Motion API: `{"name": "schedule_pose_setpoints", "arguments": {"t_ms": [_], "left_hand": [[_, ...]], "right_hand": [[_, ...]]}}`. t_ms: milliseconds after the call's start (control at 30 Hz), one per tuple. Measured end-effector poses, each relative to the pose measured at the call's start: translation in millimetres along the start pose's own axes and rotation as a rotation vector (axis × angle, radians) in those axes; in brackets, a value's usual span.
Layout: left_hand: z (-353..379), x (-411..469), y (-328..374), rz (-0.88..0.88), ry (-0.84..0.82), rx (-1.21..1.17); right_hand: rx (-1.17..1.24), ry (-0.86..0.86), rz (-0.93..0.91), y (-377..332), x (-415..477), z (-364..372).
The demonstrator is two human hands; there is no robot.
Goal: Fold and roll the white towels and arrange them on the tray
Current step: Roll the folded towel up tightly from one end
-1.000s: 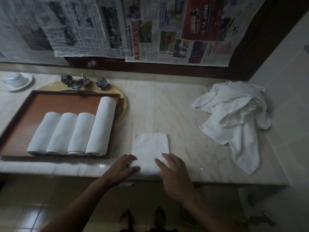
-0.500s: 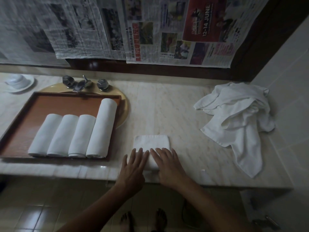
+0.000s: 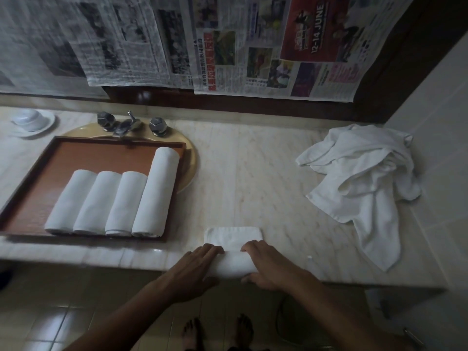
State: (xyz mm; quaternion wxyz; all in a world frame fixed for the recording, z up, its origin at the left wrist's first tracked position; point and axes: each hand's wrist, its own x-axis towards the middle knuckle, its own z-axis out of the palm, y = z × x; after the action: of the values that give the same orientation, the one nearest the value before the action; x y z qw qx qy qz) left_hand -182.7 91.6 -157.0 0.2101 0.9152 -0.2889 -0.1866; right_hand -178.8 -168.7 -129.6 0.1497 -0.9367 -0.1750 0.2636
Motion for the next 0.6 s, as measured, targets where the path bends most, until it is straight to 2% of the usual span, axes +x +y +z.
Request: {"name": "schedule_pose_setpoints", "arguments": {"t_ms": [67, 200, 367, 467, 600], "left_hand": [[-2.1, 1.5, -2.7, -0.010, -0.013, -0.011], [-11.8, 12.2, -6.4, -0.046, -0.045, 0.013], [-22.4, 27.9, -12.0, -0.140, -0.095, -0.028], [-17.3, 25.1, -12.0, -0.239, 0.033, -0.224], [-4.0, 16.2, -7.9, -0.450, 0.225, -0.487]], "right_hand": [[-0.022, 0.070, -0.040, 0.4, -4.5, 7.3], [-0.187, 0.315, -0.088, -11.7, -16.2, 30.1], [-0.262, 0.335, -0.039, -32.8, -14.7, 54.5], [-0.309, 0.356, -0.027, -25.5, 0.4, 53.7], [-0.322, 0.286, -0.019, -17.4, 20.6, 33.0]]}}
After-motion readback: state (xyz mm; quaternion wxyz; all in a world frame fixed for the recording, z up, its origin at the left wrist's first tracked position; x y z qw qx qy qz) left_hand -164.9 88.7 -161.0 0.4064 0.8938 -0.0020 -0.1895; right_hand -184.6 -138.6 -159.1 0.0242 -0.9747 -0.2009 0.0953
